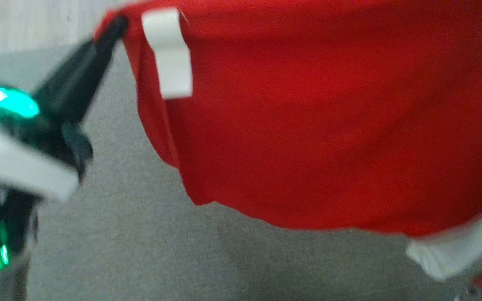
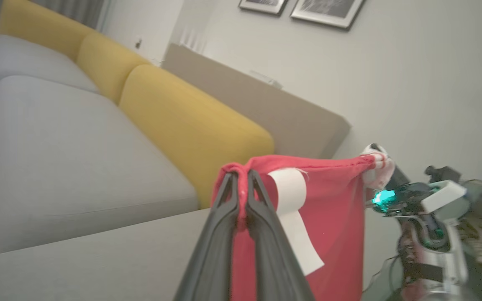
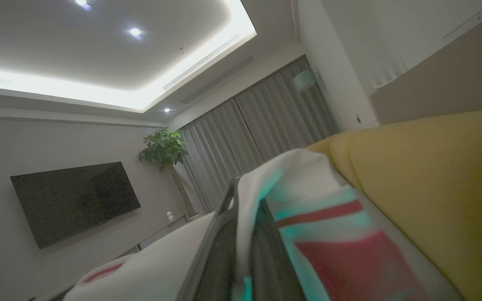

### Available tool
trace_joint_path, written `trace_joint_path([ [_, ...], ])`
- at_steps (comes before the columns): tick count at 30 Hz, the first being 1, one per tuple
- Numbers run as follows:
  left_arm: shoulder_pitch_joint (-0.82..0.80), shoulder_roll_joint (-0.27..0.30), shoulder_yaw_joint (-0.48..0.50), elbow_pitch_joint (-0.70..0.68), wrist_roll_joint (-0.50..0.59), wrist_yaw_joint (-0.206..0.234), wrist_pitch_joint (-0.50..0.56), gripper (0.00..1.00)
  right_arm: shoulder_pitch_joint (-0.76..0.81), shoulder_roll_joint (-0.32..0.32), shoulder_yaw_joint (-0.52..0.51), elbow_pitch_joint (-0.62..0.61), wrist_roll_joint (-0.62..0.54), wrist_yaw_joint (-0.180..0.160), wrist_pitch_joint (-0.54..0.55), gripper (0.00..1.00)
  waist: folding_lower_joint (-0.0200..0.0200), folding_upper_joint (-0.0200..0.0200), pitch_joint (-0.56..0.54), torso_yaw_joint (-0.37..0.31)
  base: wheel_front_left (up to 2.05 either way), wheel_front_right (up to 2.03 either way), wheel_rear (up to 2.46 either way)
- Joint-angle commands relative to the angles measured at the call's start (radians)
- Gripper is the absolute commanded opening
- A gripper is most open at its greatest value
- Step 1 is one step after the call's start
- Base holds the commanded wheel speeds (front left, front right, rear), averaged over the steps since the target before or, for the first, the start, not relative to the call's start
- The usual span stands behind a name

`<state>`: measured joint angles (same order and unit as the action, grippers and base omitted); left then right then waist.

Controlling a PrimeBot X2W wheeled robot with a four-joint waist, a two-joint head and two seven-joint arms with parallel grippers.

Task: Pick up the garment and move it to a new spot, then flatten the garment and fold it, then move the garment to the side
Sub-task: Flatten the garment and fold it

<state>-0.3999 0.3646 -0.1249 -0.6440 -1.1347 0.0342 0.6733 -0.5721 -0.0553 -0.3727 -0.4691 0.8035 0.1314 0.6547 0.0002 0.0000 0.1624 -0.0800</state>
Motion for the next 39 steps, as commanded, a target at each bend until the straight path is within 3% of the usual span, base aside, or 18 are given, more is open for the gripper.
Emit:
trace_joint_path([
  [1, -0.098, 0.051, 0.042, 0.032, 0.045, -0.011, 0.007, 0.0, -0.087, 0.004, 0.047, 0.028, -0.013, -0.001, 0.002, 0.0, -0.0002, 0.0, 0.081, 0.0, 0.0, 0.0, 0.0],
  [5, -0.322, 0.065, 0.019, 0.287, 0.192, -0.03, -0.043, 0.0, -0.289, 0.005, 0.115, 0.257, -0.087, -0.001, -0.074, 0.0, -0.0002, 0.0, 0.184, 0.005, 0.0, 0.0, 0.0],
  [12, -0.752, -0.029, -0.033, 0.768, 0.475, -0.066, -0.399, 0.0, -0.69, 0.005, 0.157, 0.691, -0.216, -0.001, -0.319, 0.0, -0.0002, 0.0, 0.294, 0.014, 0.0, 0.0, 0.0],
  [18, -0.869, -0.069, -0.072, 0.965, 0.561, -0.109, -0.614, 0.0, -0.802, 0.005, 0.194, 0.878, -0.257, -0.001, -0.427, 0.0, -0.0002, 0.0, 0.363, 0.015, 0.0, 0.0, 0.0],
  [23, -0.737, -0.078, -0.155, 1.07, 0.582, -0.149, -0.724, 0.0, -0.599, 0.005, 0.236, 0.89, -0.265, -0.001, -0.452, 0.0, -0.0002, 0.0, 0.356, 0.012, 0.0, 0.0, 0.0],
  [28, -0.5, -0.037, -0.237, 1.058, 0.573, -0.161, -0.788, 0.0, -0.318, -0.001, 0.245, 0.801, -0.233, -0.001, -0.425, 0.0, -0.0002, 0.0, 0.325, 0.016, 0.0, 0.0, 0.0],
  [34, -0.21, -0.013, -0.324, 0.972, 0.581, -0.161, -0.838, 0.0, 0.013, -0.016, 0.208, 0.655, -0.233, -0.001, -0.351, 0.0, -0.0002, 0.0, 0.236, 0.044, 0.0, 0.0, 0.0],
  [39, -0.009, -0.01, -0.377, 0.881, 0.596, -0.124, -0.851, 0.0, 0.271, -0.03, 0.203, 0.522, -0.306, -0.001, -0.249, 0.0, -0.0002, 0.0, 0.155, 0.062, 0.0, 0.0, 0.0],
])
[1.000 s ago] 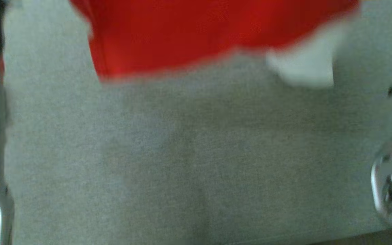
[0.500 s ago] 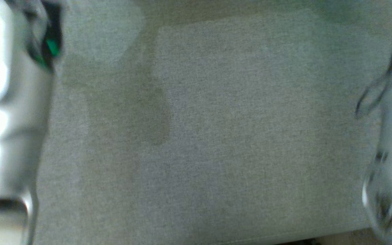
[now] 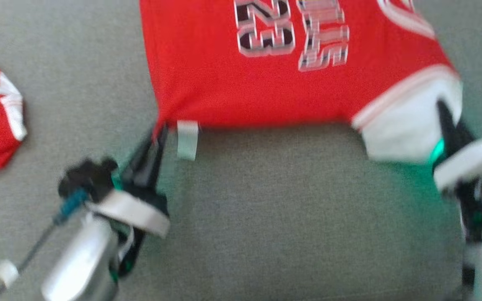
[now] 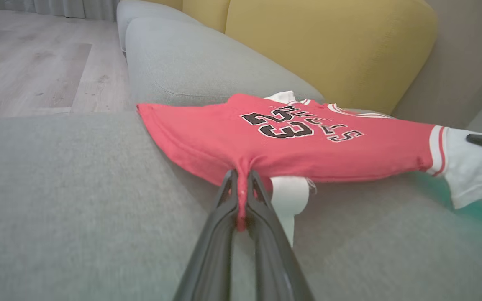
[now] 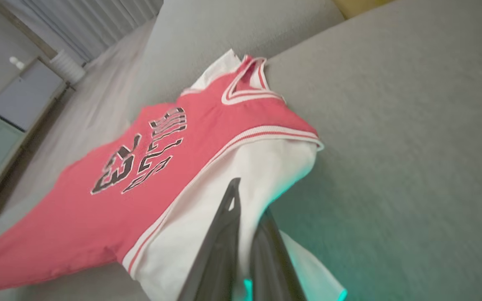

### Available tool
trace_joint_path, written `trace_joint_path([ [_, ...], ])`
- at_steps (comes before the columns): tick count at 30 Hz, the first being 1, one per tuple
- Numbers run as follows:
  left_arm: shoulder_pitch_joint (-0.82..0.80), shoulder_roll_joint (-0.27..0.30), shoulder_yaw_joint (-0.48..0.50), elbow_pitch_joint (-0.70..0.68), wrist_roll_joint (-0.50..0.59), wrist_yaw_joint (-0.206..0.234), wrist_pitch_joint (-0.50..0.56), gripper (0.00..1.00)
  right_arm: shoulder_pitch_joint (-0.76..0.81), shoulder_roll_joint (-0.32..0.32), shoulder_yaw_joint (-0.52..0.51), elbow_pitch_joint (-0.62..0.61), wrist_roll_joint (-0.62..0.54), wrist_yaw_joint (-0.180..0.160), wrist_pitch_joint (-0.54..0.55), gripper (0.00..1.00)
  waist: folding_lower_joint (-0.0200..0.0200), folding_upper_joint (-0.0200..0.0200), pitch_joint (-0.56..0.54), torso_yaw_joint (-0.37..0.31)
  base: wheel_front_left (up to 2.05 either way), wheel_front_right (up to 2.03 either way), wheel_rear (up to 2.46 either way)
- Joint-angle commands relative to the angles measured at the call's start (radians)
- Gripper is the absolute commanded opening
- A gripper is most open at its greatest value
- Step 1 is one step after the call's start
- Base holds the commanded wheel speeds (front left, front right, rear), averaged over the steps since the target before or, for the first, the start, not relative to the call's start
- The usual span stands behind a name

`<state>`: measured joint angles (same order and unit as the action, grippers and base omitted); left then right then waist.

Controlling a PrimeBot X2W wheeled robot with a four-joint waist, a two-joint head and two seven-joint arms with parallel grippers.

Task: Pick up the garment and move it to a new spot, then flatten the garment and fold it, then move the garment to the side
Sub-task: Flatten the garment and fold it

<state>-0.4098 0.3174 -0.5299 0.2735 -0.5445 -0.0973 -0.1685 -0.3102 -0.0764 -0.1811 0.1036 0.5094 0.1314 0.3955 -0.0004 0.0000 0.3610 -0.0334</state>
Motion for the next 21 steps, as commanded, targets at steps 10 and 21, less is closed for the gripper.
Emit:
trace_joint_path([
  [10, 0.354, 0.081, -0.037, -0.274, 0.002, 0.123, 0.044, 0.0, 0.396, 0.017, -0.03, -0.304, -0.093, -0.001, 0.194, 0.0, 0.0004, 0.0, -0.125, 0.021, 0.0, 0.0, 0.0],
  [21, 0.382, 0.223, -0.032, -0.516, -0.116, 0.123, 0.355, 0.0, 0.386, -0.011, 0.006, -0.439, -0.087, -0.001, 0.508, 0.0, 0.0004, 0.0, -0.089, 0.025, 0.0, 0.0, 0.0],
])
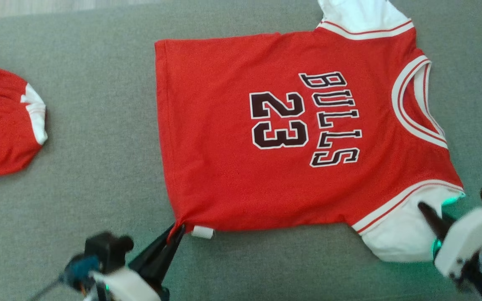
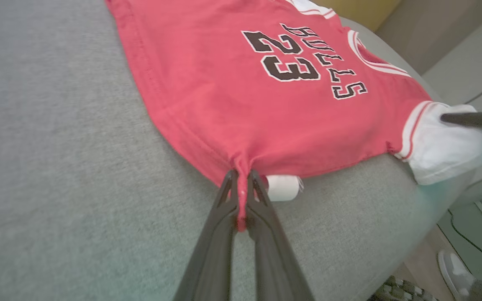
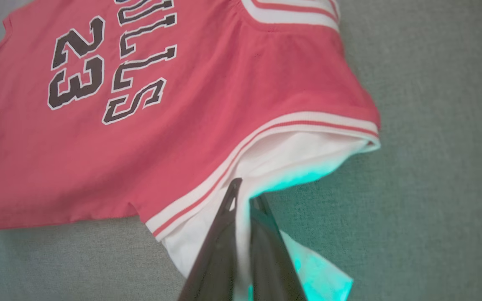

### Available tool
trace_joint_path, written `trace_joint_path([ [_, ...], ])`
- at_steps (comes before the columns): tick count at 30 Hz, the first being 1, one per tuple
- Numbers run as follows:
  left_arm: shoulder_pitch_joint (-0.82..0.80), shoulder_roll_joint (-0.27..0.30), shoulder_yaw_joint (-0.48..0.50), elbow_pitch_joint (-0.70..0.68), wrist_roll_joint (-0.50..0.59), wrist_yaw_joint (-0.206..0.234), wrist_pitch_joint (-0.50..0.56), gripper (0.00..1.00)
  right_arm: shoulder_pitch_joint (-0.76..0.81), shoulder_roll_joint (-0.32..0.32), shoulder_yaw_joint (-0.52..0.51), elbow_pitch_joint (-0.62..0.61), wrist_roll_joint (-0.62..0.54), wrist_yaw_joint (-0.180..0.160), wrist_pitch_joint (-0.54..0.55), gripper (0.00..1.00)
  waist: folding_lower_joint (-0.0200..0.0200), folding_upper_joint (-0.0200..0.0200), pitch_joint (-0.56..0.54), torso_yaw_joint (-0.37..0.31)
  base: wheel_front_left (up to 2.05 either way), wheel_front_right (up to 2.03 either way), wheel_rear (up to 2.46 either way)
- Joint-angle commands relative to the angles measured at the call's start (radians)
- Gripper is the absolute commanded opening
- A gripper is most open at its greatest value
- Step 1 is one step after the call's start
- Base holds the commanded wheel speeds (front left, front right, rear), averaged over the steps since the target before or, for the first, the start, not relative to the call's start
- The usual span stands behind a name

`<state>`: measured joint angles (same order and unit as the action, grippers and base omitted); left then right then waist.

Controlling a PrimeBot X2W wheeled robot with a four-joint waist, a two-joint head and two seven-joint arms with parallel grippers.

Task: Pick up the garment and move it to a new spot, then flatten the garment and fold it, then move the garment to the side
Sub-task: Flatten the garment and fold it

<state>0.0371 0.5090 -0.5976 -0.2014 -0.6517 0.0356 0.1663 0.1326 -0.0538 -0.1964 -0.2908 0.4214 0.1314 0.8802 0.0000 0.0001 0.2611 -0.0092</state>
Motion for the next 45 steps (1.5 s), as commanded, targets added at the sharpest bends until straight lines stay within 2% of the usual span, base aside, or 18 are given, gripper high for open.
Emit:
trace_joint_path([
  [1, -0.088, 0.05, 0.031, -0.051, -0.023, -0.025, 0.068, 0.0, -0.084, -0.049, 0.03, -0.042, 0.003, -0.001, 0.061, 0.0, 0.0, -0.0001, 0.02, 0.002, 0.0, 0.0, 0.0],
  [7, -0.236, 0.1, 0.047, -0.108, -0.156, -0.069, 0.305, 0.0, -0.23, -0.115, 0.056, -0.039, 0.032, -0.001, 0.254, 0.0, 0.0, -0.0001, 0.07, 0.017, 0.0, 0.0, 0.0],
  [14, -0.38, 0.13, 0.084, -0.123, -0.278, -0.062, 0.491, 0.0, -0.374, -0.132, 0.043, -0.033, 0.062, -0.001, 0.395, 0.0, 0.0, -0.0001, 0.125, 0.017, 0.0, 0.0, 0.0],
  [21, -0.463, 0.135, 0.127, -0.093, -0.341, -0.04, 0.558, 0.0, -0.506, -0.137, 0.036, 0.012, 0.046, -0.001, 0.431, 0.0, 0.0, -0.0001, 0.163, 0.016, 0.0, 0.0, 0.0],
  [35, -0.542, 0.124, 0.141, -0.009, -0.346, -0.031, 0.578, 0.0, -0.593, -0.142, 0.017, 0.141, -0.024, -0.001, 0.367, 0.0, 0.0, -0.0001, 0.189, 0.031, 0.0, 0.0, 0.0],
  [36, -0.544, 0.123, 0.139, -0.003, -0.344, -0.03, 0.578, 0.0, -0.594, -0.14, 0.017, 0.147, -0.027, -0.001, 0.358, 0.18, 0.0, -0.0001, 0.188, 0.031, 0.0, 0.0, 0.0],
  [37, -0.544, 0.122, 0.136, 0.003, -0.342, -0.031, 0.577, 0.07, -0.593, -0.139, 0.019, 0.153, -0.028, -0.001, 0.349, 0.58, 0.0, -0.0001, 0.186, 0.031, 0.0, 0.0, 0.0],
  [38, -0.543, 0.12, 0.134, 0.008, -0.339, -0.032, 0.575, 0.32, -0.591, -0.144, 0.029, 0.156, -0.027, -0.001, 0.339, 1.0, 0.0, -0.0001, 0.183, 0.03, 0.0, 0.0, 0.0],
  [39, -0.54, 0.118, 0.132, 0.013, -0.338, -0.032, 0.571, 0.74, -0.588, -0.148, 0.033, 0.161, -0.025, -0.001, 0.33, 1.0, 0.0, -0.0001, 0.178, 0.029, 0.0, 0.0, 0.0],
  [40, -0.534, 0.117, 0.132, 0.016, -0.337, -0.032, 0.565, 1.0, -0.586, -0.148, 0.031, 0.165, -0.024, -0.001, 0.315, 1.0, 0.0, -0.0001, 0.172, 0.027, 0.0, 0.0, 0.0],
  [45, -0.471, 0.116, 0.173, -0.002, -0.346, -0.018, 0.492, 1.0, -0.553, -0.155, 0.031, 0.154, -0.011, -0.001, 0.247, 1.0, 0.0, -0.0001, 0.129, 0.009, 0.0, 0.0, 0.0],
])
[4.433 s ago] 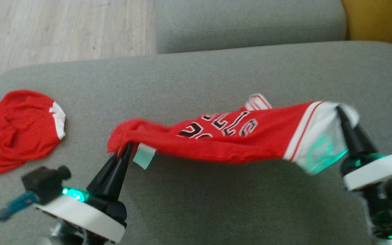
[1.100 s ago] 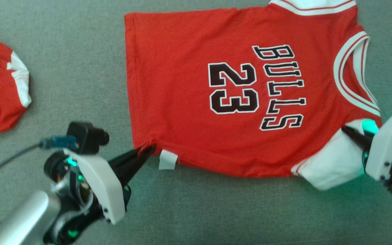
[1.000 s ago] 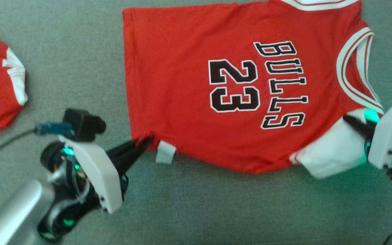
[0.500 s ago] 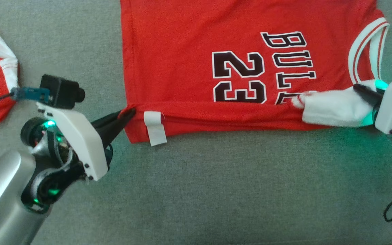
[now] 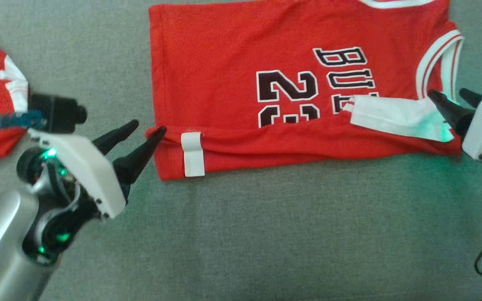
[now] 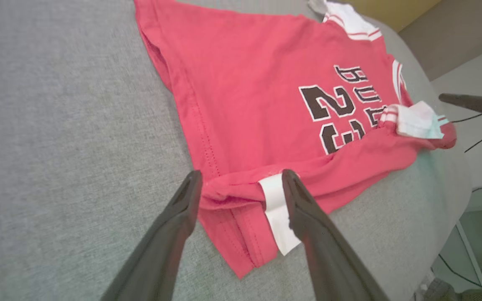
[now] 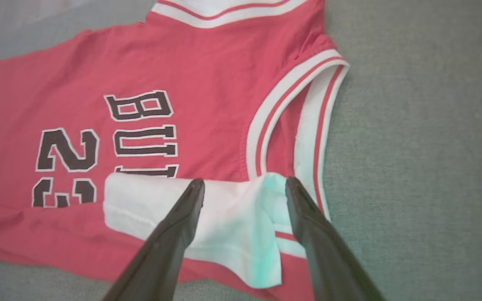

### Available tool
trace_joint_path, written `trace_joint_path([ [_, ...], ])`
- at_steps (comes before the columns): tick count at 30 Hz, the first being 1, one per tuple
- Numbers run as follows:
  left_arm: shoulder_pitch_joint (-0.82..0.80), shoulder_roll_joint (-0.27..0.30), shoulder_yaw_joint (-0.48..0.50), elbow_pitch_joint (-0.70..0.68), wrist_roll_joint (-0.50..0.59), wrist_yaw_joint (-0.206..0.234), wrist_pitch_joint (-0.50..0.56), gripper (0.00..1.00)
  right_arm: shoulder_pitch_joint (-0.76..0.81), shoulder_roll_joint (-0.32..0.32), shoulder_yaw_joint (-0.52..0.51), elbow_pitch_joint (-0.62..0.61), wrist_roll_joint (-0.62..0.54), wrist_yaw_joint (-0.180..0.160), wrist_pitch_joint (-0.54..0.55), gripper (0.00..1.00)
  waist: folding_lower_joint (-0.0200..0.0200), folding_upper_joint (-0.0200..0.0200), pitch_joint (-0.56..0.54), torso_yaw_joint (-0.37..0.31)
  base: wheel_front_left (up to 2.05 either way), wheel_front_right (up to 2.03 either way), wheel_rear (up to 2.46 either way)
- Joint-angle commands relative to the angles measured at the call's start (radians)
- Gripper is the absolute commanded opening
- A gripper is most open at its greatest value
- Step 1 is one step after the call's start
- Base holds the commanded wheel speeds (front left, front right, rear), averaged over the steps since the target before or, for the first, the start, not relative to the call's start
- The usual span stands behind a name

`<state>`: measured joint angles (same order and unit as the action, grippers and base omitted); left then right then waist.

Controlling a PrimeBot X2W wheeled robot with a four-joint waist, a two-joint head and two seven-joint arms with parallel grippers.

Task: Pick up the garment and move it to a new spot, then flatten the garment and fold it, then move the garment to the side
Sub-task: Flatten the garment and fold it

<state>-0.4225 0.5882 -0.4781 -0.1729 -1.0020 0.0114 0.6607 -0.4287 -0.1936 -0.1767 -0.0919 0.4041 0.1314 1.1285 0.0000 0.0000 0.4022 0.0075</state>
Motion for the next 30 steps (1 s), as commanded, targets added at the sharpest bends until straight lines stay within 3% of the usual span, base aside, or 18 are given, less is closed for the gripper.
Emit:
trace_joint_path([
  [1, 0.01, 0.039, 0.063, -0.042, 0.003, 0.01, -0.02, 1.0, 0.023, -0.018, 0.013, -0.056, 0.014, -0.001, -0.011, 1.0, 0.0, 0.0, -0.02, -0.01, 0.0, 0.0, 0.0],
  [6, 0.136, 0.046, 0.082, -0.109, 0.017, 0.03, -0.103, 1.0, 0.136, -0.064, 0.017, -0.136, 0.034, -0.001, -0.055, 1.0, 0.0, 0.0, -0.044, -0.018, 0.0, 0.0, 0.0],
  [9, 0.197, 0.041, 0.075, -0.129, 0.042, 0.043, -0.145, 1.0, 0.213, -0.125, 0.046, -0.194, 0.002, -0.001, -0.098, 1.0, 0.0, 0.0, -0.039, -0.02, 0.0, 0.0, 0.0],
  [14, 0.231, 0.005, 0.054, -0.103, 0.079, 0.061, -0.201, 1.0, 0.273, -0.178, 0.073, -0.192, -0.062, -0.001, -0.205, 1.0, 0.0, 0.0, -0.011, -0.024, 0.0, 0.0, 0.0],
  [30, 0.158, -0.061, -0.009, -0.014, 0.106, 0.038, -0.203, 1.0, 0.218, -0.154, 0.099, -0.028, -0.096, -0.001, -0.245, 1.0, 0.0, 0.0, 0.05, -0.016, 0.0, 0.0, 0.0],
])
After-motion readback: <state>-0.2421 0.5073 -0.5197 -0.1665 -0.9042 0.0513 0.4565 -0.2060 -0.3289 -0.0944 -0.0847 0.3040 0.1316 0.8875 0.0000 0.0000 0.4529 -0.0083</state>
